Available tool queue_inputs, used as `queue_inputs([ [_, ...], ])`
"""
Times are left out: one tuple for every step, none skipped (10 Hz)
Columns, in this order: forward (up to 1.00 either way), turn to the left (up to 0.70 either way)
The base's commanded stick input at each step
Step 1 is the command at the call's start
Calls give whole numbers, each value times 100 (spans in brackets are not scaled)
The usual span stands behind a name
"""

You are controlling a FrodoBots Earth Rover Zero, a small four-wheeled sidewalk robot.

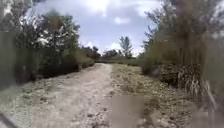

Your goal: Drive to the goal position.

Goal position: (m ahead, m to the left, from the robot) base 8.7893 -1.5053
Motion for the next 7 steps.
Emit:
queue_inputs([
  [85, 0],
  [85, 0],
  [85, 0],
  [85, 0],
  [85, 0],
  [85, 0],
  [85, 0],
])
